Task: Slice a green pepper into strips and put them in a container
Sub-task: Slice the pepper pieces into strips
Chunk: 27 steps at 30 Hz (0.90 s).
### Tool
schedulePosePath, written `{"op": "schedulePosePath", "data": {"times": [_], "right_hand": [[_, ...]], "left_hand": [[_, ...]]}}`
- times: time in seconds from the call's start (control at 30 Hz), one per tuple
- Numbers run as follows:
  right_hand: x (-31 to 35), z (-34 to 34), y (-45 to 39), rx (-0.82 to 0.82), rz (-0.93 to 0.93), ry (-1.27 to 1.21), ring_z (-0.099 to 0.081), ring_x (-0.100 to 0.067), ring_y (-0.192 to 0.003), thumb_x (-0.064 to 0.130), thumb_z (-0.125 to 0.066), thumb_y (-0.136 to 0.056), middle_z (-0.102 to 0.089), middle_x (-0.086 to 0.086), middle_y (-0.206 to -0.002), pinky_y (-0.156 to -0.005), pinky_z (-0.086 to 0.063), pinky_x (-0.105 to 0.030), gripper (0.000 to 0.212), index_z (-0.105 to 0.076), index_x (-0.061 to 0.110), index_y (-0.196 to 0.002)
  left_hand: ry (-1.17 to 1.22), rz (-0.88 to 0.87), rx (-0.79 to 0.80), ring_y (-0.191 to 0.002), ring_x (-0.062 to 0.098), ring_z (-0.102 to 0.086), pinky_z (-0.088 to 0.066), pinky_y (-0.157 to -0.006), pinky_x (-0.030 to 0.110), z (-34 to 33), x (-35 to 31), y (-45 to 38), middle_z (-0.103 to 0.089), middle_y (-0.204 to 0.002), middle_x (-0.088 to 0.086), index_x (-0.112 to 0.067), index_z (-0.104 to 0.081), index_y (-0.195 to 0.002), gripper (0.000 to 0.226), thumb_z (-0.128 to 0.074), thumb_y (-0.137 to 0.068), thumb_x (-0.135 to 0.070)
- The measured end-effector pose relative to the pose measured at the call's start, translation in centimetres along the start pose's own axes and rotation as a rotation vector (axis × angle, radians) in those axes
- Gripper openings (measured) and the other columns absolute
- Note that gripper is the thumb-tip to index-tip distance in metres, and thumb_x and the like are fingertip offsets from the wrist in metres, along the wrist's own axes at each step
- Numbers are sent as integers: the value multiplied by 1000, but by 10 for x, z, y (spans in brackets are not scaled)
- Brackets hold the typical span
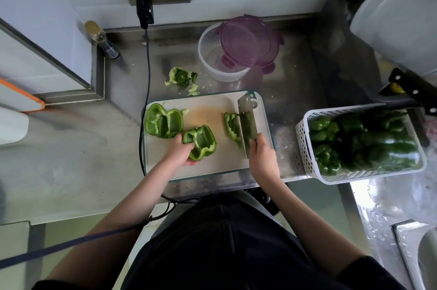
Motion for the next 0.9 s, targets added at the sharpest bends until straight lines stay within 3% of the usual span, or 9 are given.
{"op": "schedulePosePath", "data": {"times": [0.1, 0.17, 0.3, 0.47, 0.53, 0.67, 0.9], "right_hand": [[11, 5, -3, -47, 35, -18, -50, -28, -59, 29, -29, -102, -54, -10, -70, -49, -37, -33, 21, -36, 13, -90], [20, 8, 2, -50, 84, -10, -47, -25, -55, 30, -29, -102, -51, -7, -66, -45, -31, -31, 20, -36, 13, -93], [34, -9, 17, 117, 184, 4, -56, -32, -64, 31, -29, -102, -60, -13, -76, -53, -38, -33, 24, -42, 12, -110], [45, -23, 25, 204, 192, 5, -58, -32, -68, 27, -30, -103, -60, -12, -78, -56, -45, -36, 19, -40, 12, -104], [48, -24, 26, 202, 186, 10, -60, -34, -72, 27, -30, -103, -61, -13, -82, -61, -50, -41, 21, -41, 11, -109], [56, -30, 32, 176, 142, 13, -61, -36, -75, 28, -31, -102, -63, -16, -85, -67, -53, -49, 24, -43, 8, -107], [61, -34, 36, 158, 120, 39, -60, -35, -74, 27, -30, -102, -58, -12, -81, -64, -50, -43, 23, -42, 8, -109]], "left_hand": [[-55, -52, -19, -86, 32, -67, -59, -55, 34, -5, -9, 3, -57, -116, 11, -17, -45, -114, 22, -55, -94, -19], [-144, -122, -61, -76, 28, -67, -59, -53, 35, -8, -15, 4, -58, -109, 9, -17, -45, -110, 19, -54, -94, -22], [-288, -253, -157, -71, 25, -65, -58, -52, 40, -11, -18, 9, -57, -99, 7, -13, -43, -110, 16, -48, -95, -15], [-337, -258, -188, -71, 27, -64, -58, -55, 45, -7, -18, 11, -56, -92, 10, -11, -41, -108, 16, -46, -93, -11], [-355, -259, -193, -69, 27, -64, -57, -51, 41, -7, -20, 10, -57, -88, 11, -9, -41, -109, 17, -46, -93, -11], [-385, -270, -159, -56, 19, -59, -43, -34, 19, -8, -23, 13, -55, -81, 9, -6, -39, -113, 20, -45, -95, -9], [-358, -291, -152, -59, 23, -63, -49, -38, 25, -11, -22, 12, -55, -83, 9, -10, -34, -117, 22, -43, -96, -10]]}}
Point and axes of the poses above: each hand's wrist, its own y-axis away from the middle knuckle, its own z-axis out of the back of the hand, x = y × z, the point moved 3 cm from there along -y, towards the middle knuckle
